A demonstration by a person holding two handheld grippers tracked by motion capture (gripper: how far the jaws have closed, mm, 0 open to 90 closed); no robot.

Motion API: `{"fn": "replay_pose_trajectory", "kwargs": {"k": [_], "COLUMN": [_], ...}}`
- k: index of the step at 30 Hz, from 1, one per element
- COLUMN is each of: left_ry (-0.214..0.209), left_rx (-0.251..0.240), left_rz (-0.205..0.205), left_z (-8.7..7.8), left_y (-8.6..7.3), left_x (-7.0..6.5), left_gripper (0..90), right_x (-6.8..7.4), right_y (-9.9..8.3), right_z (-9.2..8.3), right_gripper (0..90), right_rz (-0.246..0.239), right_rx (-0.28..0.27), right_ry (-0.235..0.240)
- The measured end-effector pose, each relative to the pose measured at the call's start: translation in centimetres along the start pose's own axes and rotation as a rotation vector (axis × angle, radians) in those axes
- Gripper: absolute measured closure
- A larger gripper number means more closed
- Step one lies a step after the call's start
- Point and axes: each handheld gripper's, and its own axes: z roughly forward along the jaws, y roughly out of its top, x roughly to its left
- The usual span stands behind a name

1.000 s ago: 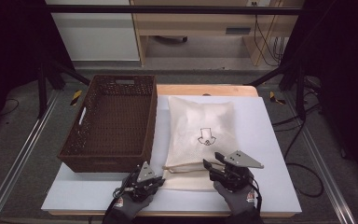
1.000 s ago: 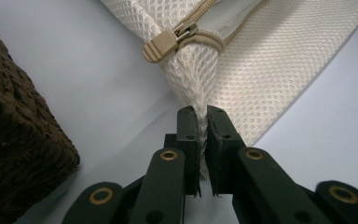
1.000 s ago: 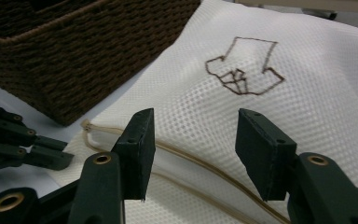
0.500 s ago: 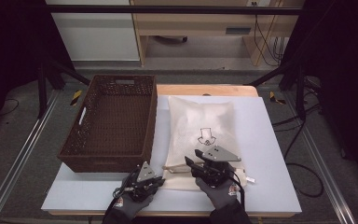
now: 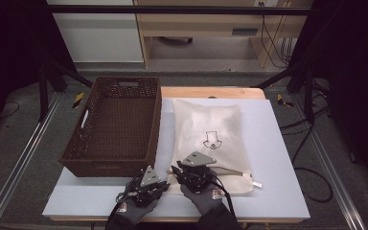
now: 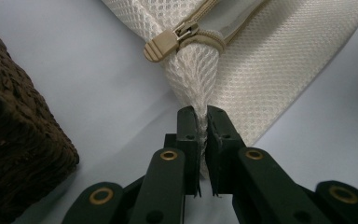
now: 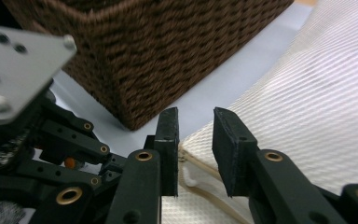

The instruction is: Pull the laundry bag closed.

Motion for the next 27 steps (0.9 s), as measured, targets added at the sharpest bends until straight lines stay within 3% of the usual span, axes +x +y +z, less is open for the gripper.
{"fn": "replay_pose_trajectory", "kwargs": {"k": [8,19,23,27], "left_ry": [-0.003,0.003,0.002,0.007], "left_rx": [0.000,0.000,-0.001,-0.001], "left_rz": [0.003,0.010,0.009,0.012], "left_z": [0.0,0.0,0.0,0.0], "left_y": [0.0,0.0,0.0,0.0], "left_x": [0.1,0.0,0.0,-0.1], "left_gripper": [83.4,83.4,83.4,83.4], "right_x": [1.0,1.5,1.8,1.7], "right_y": [-0.8,-1.8,-1.9,-1.8], "right_z": [3.0,5.3,5.9,5.5], "right_gripper": [72.2,66.7,73.0,80.5], "right_rz": [-0.012,-0.039,-0.069,-0.061], "right_rx": [0.066,0.099,0.115,0.103], "right_ry": [-0.004,-0.083,-0.122,-0.142]}}
